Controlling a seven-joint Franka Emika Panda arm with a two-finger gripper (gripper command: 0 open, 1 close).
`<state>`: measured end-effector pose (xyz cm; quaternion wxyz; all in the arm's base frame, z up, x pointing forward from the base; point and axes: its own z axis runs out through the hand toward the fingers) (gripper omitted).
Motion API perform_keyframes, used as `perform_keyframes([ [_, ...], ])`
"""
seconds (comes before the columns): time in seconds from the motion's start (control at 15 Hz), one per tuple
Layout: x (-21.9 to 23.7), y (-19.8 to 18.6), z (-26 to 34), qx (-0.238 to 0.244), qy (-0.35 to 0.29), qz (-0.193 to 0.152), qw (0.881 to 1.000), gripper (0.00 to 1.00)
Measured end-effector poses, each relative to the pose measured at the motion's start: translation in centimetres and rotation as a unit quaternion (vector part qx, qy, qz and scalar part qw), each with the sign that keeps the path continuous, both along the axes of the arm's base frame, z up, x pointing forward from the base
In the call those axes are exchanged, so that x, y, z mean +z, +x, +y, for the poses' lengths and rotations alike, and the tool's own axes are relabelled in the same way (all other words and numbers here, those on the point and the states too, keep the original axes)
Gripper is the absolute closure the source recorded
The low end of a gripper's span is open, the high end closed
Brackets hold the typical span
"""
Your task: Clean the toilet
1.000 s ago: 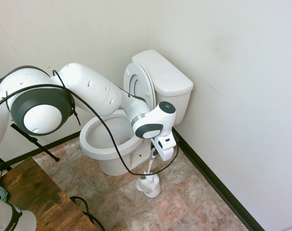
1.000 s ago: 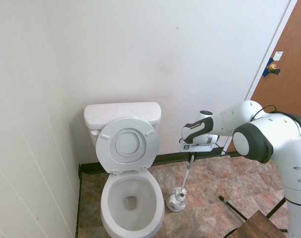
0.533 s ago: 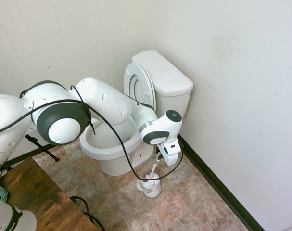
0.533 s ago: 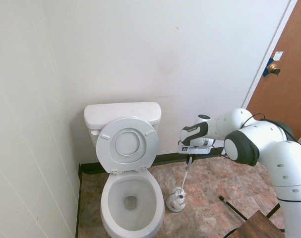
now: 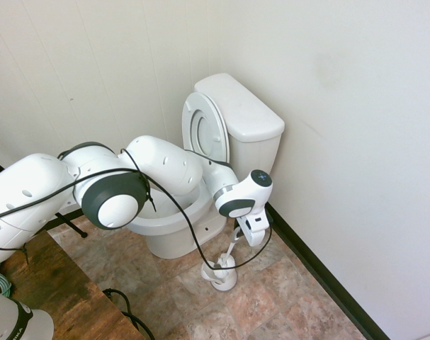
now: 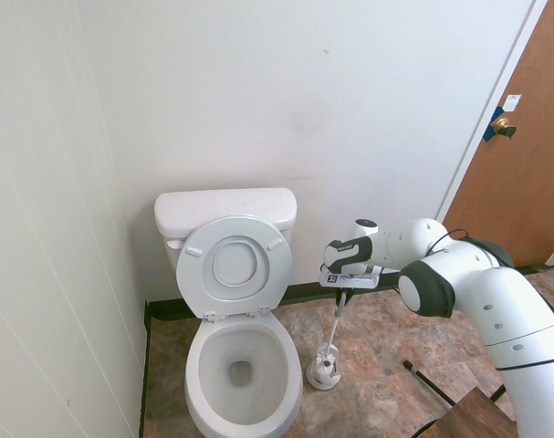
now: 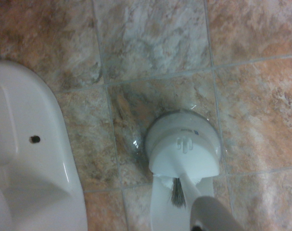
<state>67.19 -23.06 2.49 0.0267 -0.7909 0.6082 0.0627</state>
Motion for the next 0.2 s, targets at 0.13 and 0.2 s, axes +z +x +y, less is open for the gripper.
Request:
perform_keyframes([
  [0.13,-1.6,0.6,-0.1,-0.004,0.005,0.015,1.0,1.0],
  [0.2,-2.1,0.9,-0.3,-0.007,0.005,0.021,1.0,1.0],
])
